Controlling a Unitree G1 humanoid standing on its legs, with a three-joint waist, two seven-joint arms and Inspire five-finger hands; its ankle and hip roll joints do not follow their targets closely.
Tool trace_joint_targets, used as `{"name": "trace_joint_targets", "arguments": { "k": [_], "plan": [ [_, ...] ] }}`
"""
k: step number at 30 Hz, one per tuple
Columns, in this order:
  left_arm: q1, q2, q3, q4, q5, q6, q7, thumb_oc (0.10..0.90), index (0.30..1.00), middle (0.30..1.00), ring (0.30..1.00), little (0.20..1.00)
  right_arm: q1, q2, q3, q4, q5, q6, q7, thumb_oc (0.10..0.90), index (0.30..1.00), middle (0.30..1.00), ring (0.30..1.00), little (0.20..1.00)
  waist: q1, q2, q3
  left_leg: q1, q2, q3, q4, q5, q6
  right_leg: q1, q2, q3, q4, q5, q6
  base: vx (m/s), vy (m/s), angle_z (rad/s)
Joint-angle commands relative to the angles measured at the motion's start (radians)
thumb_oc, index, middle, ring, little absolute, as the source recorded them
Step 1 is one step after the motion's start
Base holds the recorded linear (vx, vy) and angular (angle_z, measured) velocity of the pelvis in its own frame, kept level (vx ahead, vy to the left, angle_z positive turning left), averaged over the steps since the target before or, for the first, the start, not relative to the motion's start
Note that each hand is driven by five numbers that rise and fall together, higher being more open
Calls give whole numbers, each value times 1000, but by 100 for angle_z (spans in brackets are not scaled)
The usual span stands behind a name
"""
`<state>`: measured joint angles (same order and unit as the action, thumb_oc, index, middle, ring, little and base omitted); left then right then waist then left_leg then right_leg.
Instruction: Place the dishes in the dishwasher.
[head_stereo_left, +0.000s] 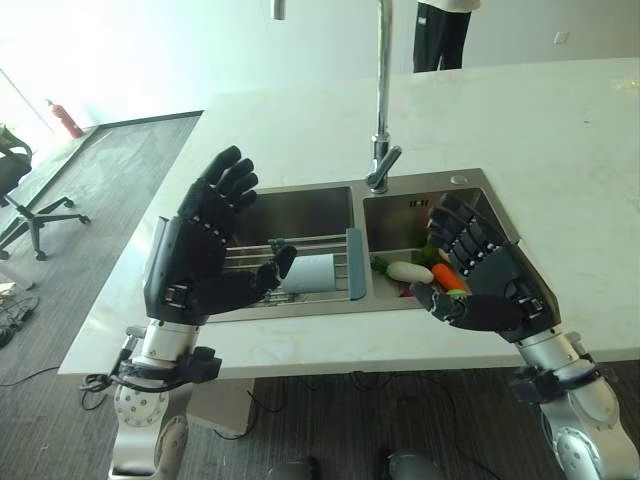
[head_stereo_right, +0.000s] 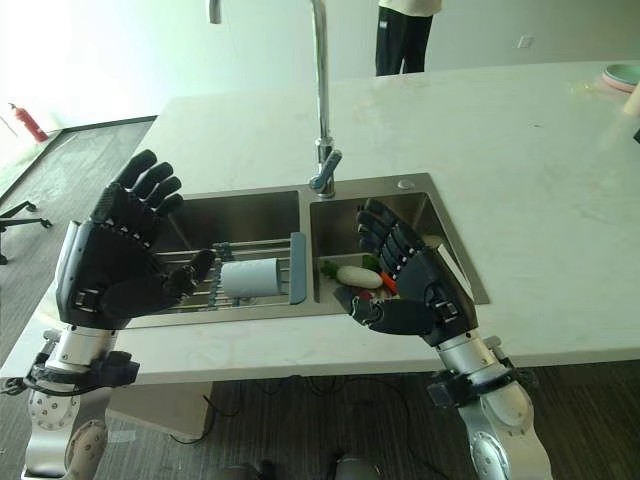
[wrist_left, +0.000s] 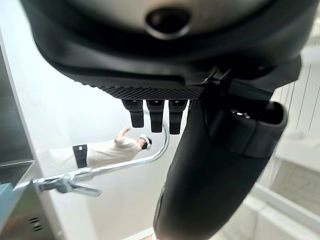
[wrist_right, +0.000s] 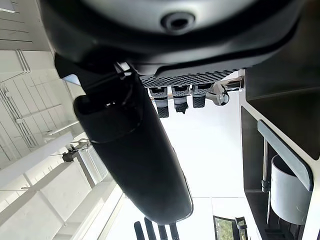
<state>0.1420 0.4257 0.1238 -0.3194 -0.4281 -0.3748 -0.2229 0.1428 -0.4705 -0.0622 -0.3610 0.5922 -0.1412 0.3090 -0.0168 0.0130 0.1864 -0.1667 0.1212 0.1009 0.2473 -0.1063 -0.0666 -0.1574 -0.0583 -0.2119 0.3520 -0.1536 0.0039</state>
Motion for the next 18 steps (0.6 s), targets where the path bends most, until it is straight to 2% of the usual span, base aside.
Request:
{"name": "trace_joint_targets", "arguments": {
  "k": [1, 6, 9, 10, 14, 18],
  "plan": [
    [-66, 61, 77, -66, 0, -47, 4, 800, 900, 900, 900, 900, -73, 2, -65, -90, 30, -51, 15, 800, 900, 900, 900, 900, 4, 4, -53, 62, -16, 15, 53, -78, -10, 62, -75, 8, -52, -33, 103, 51, 193, -24],
    [-117, 127, 90, -18, 40, 8, 3, 800, 900, 900, 900, 900, -62, 15, -77, -95, 29, -26, 24, 800, 900, 900, 900, 900, -17, 14, -82, 79, -18, 28, 53, -102, -8, 70, -104, -18, -52, -33, 119, 61, 161, 5],
    [-158, 180, 84, 17, 113, 3, 17, 800, 900, 900, 900, 900, -78, 18, -69, -90, 22, -5, 24, 800, 900, 900, 900, 900, -26, 18, -87, 88, -22, 38, 53, -117, 4, 77, -117, -26, -52, -30, 129, 64, 160, 8],
    [-184, 217, 79, 28, 157, 24, 12, 800, 900, 900, 900, 900, -90, 18, -66, -87, 14, 9, 25, 800, 900, 900, 900, 900, -32, 19, -91, 92, -27, 39, 53, -126, 12, 75, -121, -22, -52, -28, 134, 55, 123, -5],
    [-208, 263, 75, 58, 169, 60, -6, 800, 900, 900, 900, 900, -106, 4, -69, -73, 17, 27, 35, 800, 900, 900, 900, 900, -37, 21, -96, 98, -27, 52, 53, -136, 21, 74, -127, -17, -52, -26, 141, 47, 91, 0],
    [-251, 339, 57, 126, 215, 131, -13, 800, 900, 900, 900, 900, -127, -24, -58, -52, -3, 45, 38, 800, 900, 900, 900, 900, -42, 24, -105, 106, -28, 66, 53, -145, 31, 74, -126, -2, -52, -27, 145, 51, 75, -13]
  ]
}}
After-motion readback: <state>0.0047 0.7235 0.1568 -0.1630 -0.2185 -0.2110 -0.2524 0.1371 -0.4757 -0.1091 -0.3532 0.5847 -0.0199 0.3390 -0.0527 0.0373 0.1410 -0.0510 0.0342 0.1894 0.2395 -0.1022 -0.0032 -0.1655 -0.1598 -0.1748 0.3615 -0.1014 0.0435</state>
